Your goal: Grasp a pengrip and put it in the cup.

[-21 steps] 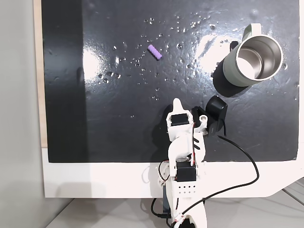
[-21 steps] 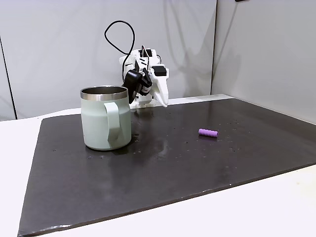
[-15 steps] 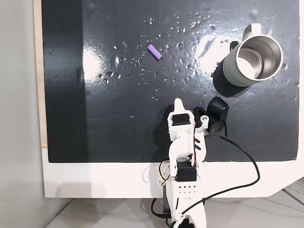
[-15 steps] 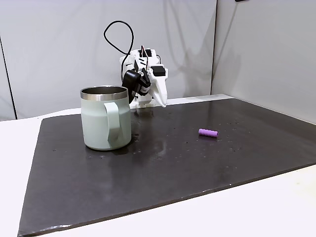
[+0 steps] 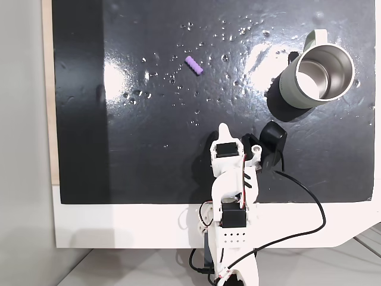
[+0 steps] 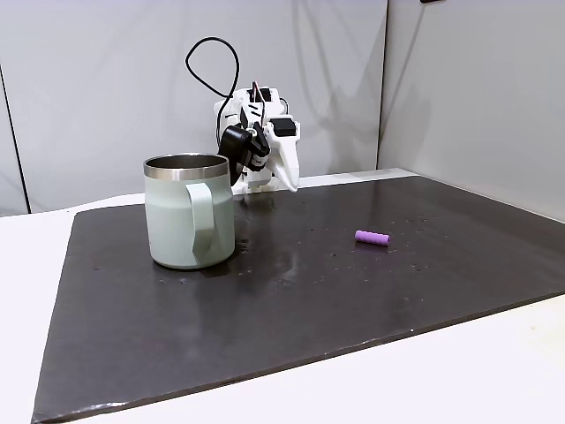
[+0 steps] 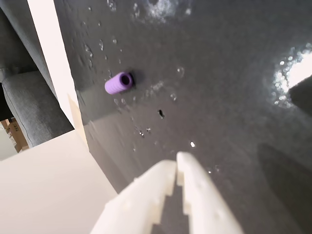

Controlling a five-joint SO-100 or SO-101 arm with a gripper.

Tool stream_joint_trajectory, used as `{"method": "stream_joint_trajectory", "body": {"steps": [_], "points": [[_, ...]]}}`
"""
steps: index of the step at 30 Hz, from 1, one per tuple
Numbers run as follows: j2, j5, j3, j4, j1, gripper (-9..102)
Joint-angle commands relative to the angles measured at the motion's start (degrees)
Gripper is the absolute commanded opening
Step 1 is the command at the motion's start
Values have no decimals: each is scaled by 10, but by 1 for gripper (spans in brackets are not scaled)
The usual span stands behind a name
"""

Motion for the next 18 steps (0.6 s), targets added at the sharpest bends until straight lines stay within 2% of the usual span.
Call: {"method": "stream_joint_trajectory", "body": {"steps": [1,6,11,18], "points": [[6,9,-10,-33,-7,0],[-36,13,-103,-11,-30,0],[-221,77,-279,11,-34,0],[-388,182,-439,56,-25,0]]}}
